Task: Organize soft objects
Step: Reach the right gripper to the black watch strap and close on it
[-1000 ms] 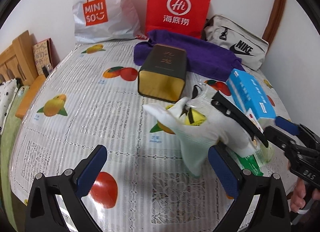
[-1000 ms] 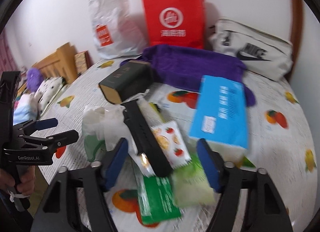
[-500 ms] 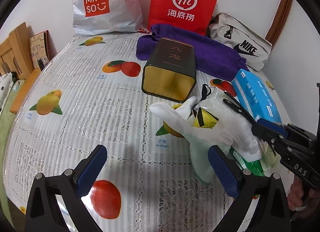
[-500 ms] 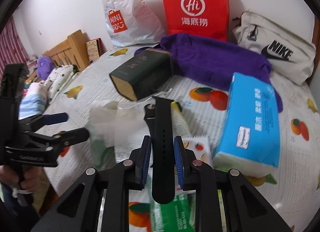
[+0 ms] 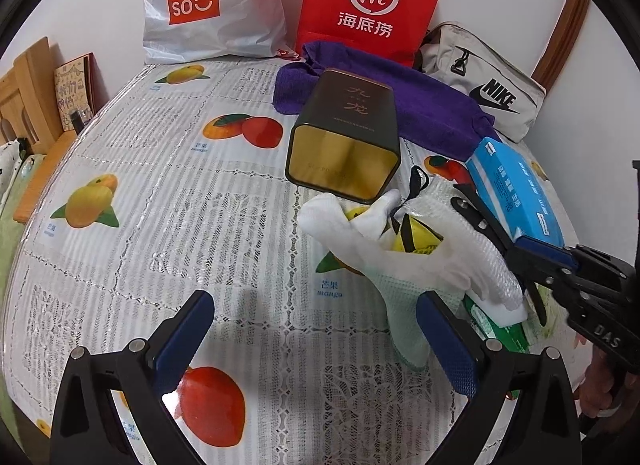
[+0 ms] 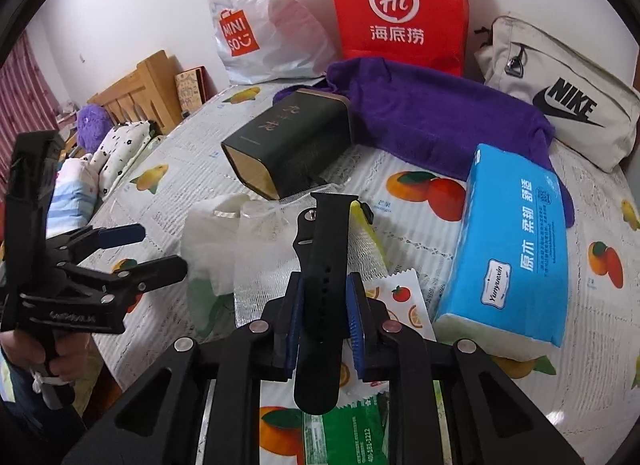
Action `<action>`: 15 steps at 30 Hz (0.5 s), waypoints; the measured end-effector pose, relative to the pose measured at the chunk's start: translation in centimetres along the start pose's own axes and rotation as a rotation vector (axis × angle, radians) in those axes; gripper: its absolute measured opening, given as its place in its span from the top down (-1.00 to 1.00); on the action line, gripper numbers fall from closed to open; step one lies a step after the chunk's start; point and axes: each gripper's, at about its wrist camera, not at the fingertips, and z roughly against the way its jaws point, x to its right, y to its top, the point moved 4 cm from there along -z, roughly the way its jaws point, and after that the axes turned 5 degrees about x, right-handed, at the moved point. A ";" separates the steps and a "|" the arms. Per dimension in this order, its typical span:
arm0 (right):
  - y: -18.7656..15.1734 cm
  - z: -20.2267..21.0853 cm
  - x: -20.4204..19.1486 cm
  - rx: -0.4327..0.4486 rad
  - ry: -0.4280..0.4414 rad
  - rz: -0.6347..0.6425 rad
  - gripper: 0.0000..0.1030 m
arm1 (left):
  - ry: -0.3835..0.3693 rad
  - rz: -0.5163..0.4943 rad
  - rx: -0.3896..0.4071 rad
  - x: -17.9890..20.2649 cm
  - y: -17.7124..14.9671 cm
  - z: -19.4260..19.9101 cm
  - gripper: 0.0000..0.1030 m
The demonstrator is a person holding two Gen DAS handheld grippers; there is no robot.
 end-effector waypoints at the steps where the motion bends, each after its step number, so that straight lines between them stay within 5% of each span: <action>1: 0.0 0.4 0.2 0.007 0.002 -0.010 0.59 | 0.002 0.002 0.000 0.0 0.0 0.0 -0.97; 15: -2.8 1.0 2.9 -0.055 -0.045 -0.068 0.56 | -0.013 -0.024 0.004 0.9 0.1 0.3 -0.97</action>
